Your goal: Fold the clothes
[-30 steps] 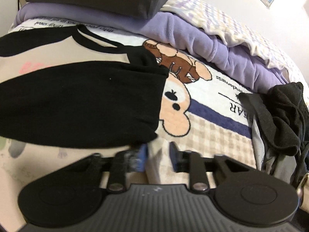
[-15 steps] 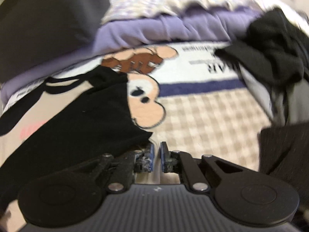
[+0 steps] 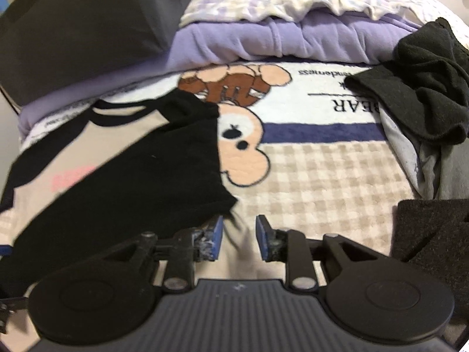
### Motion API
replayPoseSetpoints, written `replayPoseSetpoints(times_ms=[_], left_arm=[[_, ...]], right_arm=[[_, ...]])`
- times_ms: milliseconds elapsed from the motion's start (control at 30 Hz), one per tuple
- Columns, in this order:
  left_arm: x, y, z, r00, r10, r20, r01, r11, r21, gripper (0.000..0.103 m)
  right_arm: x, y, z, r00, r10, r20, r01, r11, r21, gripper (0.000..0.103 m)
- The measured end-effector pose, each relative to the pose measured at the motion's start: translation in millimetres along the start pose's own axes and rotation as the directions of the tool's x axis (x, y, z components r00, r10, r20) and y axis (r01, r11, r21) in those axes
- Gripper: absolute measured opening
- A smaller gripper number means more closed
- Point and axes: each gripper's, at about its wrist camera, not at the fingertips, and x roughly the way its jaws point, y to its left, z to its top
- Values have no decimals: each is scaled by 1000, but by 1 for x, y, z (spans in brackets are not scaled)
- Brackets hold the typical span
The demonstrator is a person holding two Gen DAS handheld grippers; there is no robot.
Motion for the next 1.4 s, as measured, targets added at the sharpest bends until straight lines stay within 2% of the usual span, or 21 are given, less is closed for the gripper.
replayPoseSetpoints(times_ms=[167, 333, 533, 600, 667, 767, 833, 900, 1067, 1200, 1267, 1400], left_arm=[[-2, 0, 0, 1000, 0, 7, 0, 1000, -7, 102], [-3, 1, 0, 1000, 0, 12, 0, 1000, -10, 102], [-4, 3, 1, 1000, -1, 25, 1, 1000, -4, 102], [-5, 5, 1, 1000, 2, 31, -1, 1000, -8, 102], [-6, 8, 2, 999, 11, 38, -11, 1000, -16, 102], [-4, 11, 2, 999, 17, 32, -16, 999, -27, 102], [-3, 11, 2, 999, 19, 29, -19, 999, -30, 102], [-4, 10, 2, 999, 14, 31, -13, 1000, -25, 102], [-8, 13, 2, 999, -11, 48, 12, 999, -30, 102], [-9, 17, 3, 998, -35, 51, 37, 998, -54, 102], [-7, 18, 2, 998, -42, 44, 45, 997, -62, 102], [-2, 17, 0, 999, -30, 34, 31, 998, -48, 102]], right_arm=[[18, 8, 40, 997, 71, 16, -72, 985, 160, 27], [51, 11, 68, 997, 70, 23, -73, 955, 288, 27], [74, 15, 83, 998, 51, 27, -57, 930, 363, 28], [79, 19, 85, 1000, 11, 10, -14, 933, 360, 25], [84, 23, 87, 999, -47, -10, 48, 936, 348, 27], [94, 22, 86, 999, -41, -22, 46, 933, 357, 27], [99, 26, 85, 998, -56, -29, 62, 940, 335, 13], [96, 27, 83, 997, -78, -9, 77, 940, 332, 11], [71, 24, 83, 989, -129, 67, 101, 939, 329, 9], [64, 19, 90, 987, -148, 62, 122, 944, 306, 8], [67, 16, 94, 984, -168, 55, 143, 940, 310, 3], [81, 9, 103, 978, -205, 31, 185, 930, 317, 3]])
